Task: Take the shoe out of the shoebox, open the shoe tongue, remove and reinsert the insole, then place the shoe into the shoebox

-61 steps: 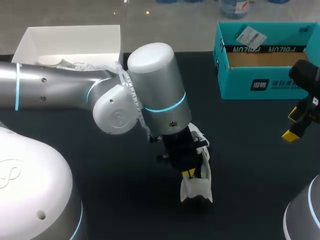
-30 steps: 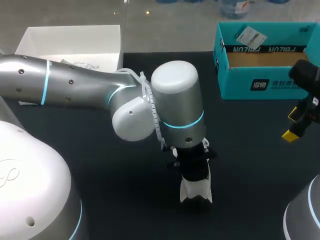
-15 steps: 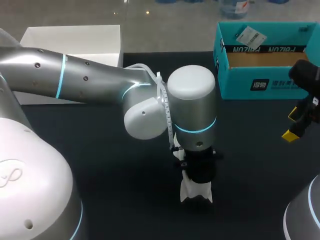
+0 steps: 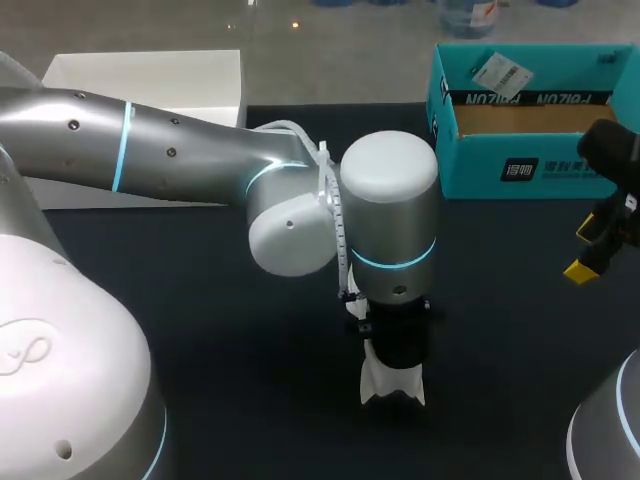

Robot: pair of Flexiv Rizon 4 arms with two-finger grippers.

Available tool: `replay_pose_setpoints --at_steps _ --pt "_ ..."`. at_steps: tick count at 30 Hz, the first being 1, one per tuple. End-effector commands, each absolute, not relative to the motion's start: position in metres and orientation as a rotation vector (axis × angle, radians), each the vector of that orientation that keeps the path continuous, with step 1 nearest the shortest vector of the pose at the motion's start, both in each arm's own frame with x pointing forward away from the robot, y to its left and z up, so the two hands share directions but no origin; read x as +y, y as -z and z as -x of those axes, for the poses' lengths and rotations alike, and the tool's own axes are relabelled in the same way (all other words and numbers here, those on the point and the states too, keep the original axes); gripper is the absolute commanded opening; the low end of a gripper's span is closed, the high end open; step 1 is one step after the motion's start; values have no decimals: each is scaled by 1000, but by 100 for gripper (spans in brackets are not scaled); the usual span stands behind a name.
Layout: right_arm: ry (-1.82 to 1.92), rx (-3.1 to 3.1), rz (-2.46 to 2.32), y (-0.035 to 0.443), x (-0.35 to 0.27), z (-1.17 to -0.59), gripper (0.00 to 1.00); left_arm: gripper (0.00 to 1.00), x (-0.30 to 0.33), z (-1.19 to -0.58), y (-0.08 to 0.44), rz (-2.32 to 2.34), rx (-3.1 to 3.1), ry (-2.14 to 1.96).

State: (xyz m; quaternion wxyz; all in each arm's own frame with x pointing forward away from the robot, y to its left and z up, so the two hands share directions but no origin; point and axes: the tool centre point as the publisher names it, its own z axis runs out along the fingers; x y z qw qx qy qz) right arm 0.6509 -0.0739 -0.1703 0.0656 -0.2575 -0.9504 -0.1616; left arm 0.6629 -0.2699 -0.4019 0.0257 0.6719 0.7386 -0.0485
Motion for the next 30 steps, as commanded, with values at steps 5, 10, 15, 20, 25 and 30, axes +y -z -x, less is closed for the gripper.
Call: replay_pose_setpoints --at_steps 5,10,15,20,25,30 --pt "482 -2865 777 171 -73 -653 100 0 -274 -663 418 -2063 2276 130" --pt "482 -2865 777 171 -73 -653 100 0 -272 -672 396 -2038 2240 117" --pt "482 -2865 777 171 -73 -653 100 0 -270 -685 371 -2018 2195 99" --pt "482 -2865 777 171 -73 -653 100 0 -269 -704 351 -1980 2161 63" --pt "482 -2865 777 171 -73 -653 100 0 -271 -719 339 -1951 2134 20" --pt "482 -2865 777 171 -73 -653 100 0 -274 -722 340 -1955 2121 0"
